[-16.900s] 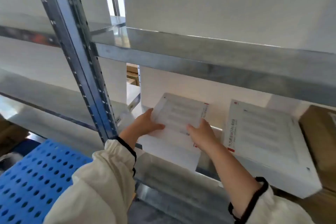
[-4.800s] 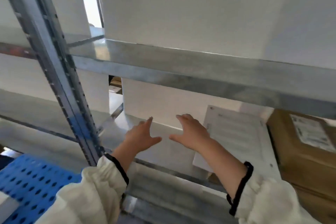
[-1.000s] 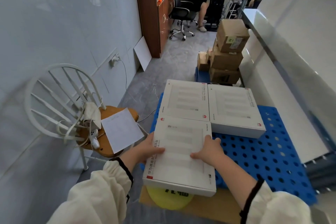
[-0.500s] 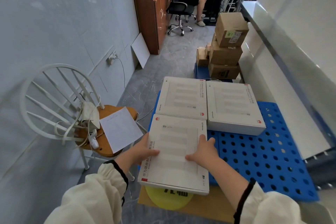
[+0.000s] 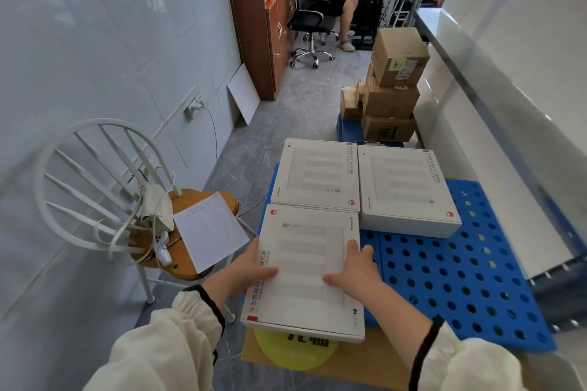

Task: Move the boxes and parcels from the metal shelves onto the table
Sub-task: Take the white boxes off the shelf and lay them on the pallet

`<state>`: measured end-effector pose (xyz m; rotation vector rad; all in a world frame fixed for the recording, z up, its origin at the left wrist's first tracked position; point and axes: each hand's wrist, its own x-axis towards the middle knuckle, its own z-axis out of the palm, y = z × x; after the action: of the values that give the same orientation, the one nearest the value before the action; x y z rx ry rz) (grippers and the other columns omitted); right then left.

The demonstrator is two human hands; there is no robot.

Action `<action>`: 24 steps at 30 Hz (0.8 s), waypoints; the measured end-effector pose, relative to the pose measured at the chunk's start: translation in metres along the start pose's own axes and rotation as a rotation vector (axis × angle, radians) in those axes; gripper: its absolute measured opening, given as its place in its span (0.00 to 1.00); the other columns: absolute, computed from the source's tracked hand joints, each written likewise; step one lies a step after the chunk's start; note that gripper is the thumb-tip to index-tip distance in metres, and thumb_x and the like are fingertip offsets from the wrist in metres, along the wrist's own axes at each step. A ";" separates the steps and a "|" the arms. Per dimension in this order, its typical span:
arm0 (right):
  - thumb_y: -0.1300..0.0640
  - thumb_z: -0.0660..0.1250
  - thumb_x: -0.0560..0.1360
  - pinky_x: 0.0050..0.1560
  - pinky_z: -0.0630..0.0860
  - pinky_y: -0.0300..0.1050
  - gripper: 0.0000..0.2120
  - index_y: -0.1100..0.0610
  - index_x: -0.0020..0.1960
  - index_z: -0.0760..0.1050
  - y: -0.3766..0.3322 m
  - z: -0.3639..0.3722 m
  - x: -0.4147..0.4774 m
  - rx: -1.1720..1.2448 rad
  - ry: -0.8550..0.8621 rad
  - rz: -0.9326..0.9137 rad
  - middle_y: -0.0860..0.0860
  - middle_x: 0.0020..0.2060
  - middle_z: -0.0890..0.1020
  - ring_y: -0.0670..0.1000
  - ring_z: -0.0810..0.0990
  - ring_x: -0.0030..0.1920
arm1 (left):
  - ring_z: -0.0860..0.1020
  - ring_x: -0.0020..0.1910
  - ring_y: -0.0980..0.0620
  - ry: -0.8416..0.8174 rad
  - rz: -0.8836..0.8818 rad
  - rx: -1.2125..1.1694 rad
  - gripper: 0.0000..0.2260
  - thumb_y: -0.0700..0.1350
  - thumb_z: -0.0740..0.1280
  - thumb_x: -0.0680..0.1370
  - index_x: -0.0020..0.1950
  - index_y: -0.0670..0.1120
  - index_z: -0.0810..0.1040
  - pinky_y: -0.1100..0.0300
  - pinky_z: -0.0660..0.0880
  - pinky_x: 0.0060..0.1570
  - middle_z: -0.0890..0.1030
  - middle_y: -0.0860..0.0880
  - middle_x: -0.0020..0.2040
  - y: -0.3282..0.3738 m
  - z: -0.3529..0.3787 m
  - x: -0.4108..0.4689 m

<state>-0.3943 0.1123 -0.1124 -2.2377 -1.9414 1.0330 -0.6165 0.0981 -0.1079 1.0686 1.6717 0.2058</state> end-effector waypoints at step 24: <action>0.56 0.70 0.72 0.43 0.75 0.40 0.24 0.60 0.62 0.63 0.001 -0.012 0.018 -0.075 -0.001 -0.016 0.58 0.60 0.66 0.50 0.71 0.43 | 0.78 0.51 0.49 -0.094 -0.014 0.023 0.33 0.43 0.71 0.74 0.72 0.56 0.55 0.44 0.80 0.44 0.76 0.51 0.56 0.000 -0.017 0.024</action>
<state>-0.3875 0.1329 -0.1120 -2.2558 -2.0281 0.9751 -0.6304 0.1217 -0.1174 1.0676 1.6002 0.1254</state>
